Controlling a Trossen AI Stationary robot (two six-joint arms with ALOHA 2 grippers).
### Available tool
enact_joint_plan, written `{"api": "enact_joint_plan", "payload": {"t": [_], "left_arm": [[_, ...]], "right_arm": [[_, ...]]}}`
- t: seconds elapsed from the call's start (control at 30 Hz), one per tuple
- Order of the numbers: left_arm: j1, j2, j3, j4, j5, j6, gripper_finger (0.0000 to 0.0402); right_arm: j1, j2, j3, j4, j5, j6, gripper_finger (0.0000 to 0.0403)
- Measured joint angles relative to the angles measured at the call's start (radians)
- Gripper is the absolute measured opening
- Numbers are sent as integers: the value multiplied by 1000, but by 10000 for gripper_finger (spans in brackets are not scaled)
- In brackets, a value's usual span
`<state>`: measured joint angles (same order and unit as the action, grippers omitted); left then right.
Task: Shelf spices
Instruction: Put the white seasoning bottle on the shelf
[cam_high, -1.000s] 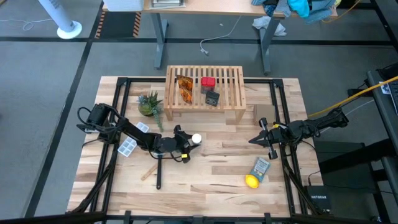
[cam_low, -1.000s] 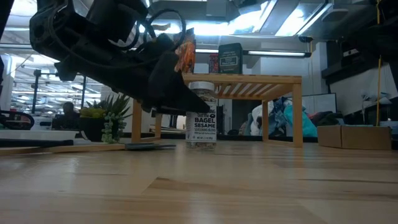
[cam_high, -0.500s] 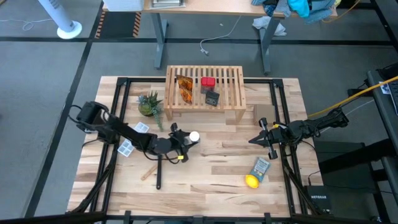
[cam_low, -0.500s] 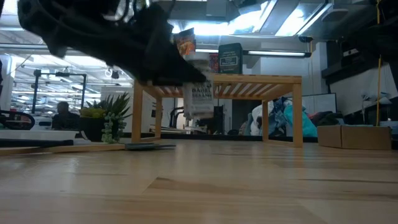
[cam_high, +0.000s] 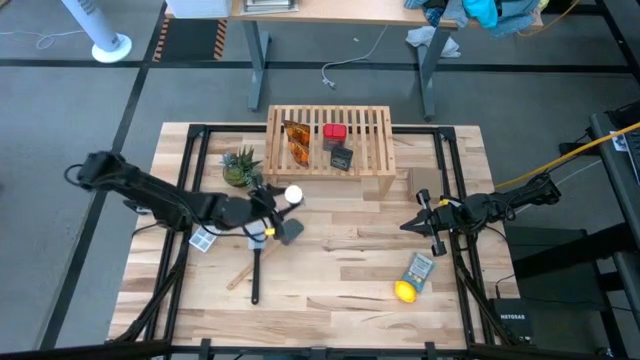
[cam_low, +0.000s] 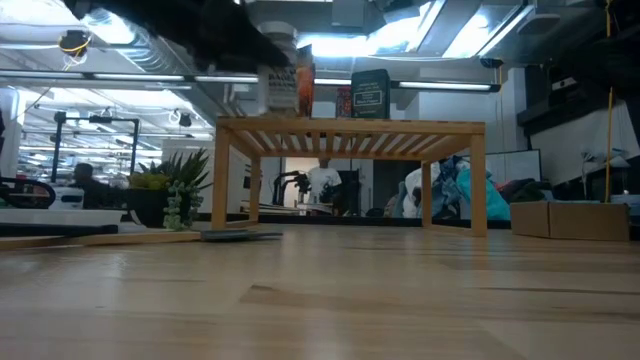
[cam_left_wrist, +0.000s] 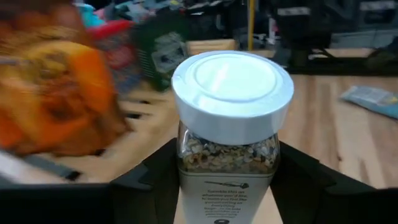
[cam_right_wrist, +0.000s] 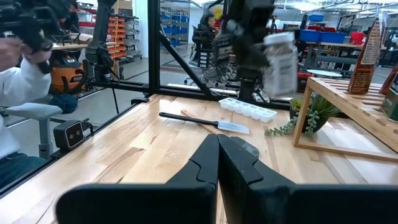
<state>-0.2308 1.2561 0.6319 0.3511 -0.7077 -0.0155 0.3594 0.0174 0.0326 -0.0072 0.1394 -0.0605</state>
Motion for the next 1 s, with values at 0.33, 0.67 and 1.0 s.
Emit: {"api": "enact_joint_plan", "payload": {"t": [0.33,0.67,1.0], "left_arm": [[114,-230,0,-108,86,167,189],[323,-301,0,-174,292,207,191],[514,-298,0,-198,484,187,193]], "right_arm": [[0,0,0,2,0,0,8],[0,0,1,2,-1,0,8],[0,0,2,2,-1,0,8]]}}
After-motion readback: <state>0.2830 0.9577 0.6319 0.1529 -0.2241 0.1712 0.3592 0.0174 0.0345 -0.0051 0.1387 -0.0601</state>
